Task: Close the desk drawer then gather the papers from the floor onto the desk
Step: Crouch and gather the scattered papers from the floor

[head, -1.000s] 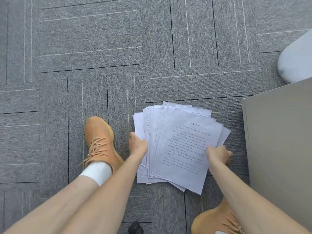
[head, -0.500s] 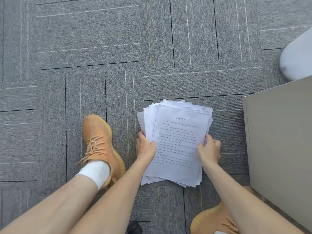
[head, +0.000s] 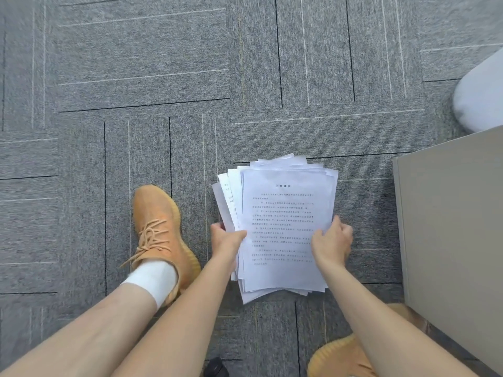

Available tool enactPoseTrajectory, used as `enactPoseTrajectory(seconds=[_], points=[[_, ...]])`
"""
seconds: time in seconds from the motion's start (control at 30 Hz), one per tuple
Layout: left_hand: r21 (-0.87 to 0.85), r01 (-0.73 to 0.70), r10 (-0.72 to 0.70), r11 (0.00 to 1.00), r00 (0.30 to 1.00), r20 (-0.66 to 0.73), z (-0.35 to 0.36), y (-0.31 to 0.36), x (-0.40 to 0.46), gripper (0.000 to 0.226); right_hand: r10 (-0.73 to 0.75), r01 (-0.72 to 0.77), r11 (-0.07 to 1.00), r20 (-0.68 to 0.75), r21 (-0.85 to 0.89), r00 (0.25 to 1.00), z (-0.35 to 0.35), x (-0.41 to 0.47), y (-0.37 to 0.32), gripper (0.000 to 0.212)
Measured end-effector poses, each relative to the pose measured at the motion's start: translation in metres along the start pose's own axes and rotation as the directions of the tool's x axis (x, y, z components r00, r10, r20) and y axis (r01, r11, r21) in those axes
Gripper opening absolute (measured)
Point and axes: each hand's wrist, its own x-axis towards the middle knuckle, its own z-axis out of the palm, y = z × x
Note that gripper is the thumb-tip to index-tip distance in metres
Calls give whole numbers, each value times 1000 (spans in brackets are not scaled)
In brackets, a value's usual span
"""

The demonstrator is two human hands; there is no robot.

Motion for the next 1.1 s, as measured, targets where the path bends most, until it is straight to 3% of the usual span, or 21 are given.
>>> enactPoseTrajectory(seconds=[0.13, 0.33, 0.4, 0.5, 0.63, 0.73, 0.83, 0.93, 1.1], points=[[-159, 143, -110, 977, 973, 202, -5, -6, 0, 51, -116, 118, 987, 23, -113, 993, 4, -9, 5, 57], [-175, 139, -85, 975, 954, 289, -7, -9, -4, 35, -167, 169, 982, 27, -83, 986, 1, -17, 9, 54], [-132, 101, -56, 986, 951, 304, -7, -9, -4, 51, -166, 167, 984, 24, -56, 986, -3, -16, 10, 55], [-48, 16, 0, 999, 948, 319, -5, -9, -3, 96, -218, 222, 974, 83, -46, 972, -3, -20, 10, 57], [-106, 7, 27, 994, 950, 310, -2, 4, -14, 70, -220, 227, 974, 156, -26, 963, 3, -26, 5, 51], [-166, 38, 25, 985, 933, 359, -4, 10, -19, 72, -193, 201, 979, 175, -25, 965, 1, -22, 1, 46], [-52, 4, 15, 999, 930, 366, -4, 15, -26, 44, -170, 175, 984, 191, -10, 967, -3, -19, 1, 38], [44, -47, 28, 998, 934, 355, -7, 14, -29, 49, -130, 116, 990, 203, 79, 970, -8, -15, 2, 43], [-39, 28, -8, 999, 896, 445, -31, 23, -35, 47, -71, -11, 971, 333, 238, 940, -27, -4, 5, 46]])
